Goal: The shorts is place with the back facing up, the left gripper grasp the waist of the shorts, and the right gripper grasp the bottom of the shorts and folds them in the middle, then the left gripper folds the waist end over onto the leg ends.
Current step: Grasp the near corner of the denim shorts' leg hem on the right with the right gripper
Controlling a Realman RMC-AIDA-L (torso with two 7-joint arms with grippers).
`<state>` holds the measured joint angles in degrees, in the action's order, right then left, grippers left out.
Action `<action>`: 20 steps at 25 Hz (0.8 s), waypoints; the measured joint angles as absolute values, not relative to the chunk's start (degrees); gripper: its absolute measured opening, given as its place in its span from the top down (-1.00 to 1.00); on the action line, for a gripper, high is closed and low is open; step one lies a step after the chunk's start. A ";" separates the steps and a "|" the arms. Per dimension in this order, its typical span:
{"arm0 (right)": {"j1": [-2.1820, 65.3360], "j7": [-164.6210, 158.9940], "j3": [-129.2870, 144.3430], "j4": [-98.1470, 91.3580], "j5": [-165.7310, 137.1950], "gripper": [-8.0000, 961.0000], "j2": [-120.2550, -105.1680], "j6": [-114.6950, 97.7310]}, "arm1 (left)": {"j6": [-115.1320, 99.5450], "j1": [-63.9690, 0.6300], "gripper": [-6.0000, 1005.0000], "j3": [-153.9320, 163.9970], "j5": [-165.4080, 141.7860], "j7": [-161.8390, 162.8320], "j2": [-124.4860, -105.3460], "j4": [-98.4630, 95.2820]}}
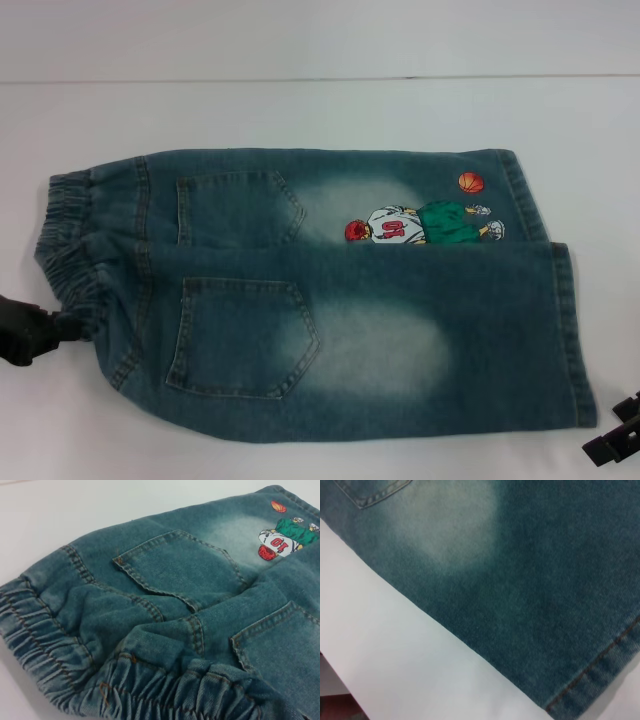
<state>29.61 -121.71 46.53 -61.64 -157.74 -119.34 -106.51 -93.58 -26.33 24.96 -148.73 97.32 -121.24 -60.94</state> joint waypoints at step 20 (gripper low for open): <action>31.63 -120.05 46.21 -58.66 -153.22 -0.88 -119.43 -105.93 | -93.10 -26.19 0.83 24.96 -148.69 96.63 -121.29 -60.88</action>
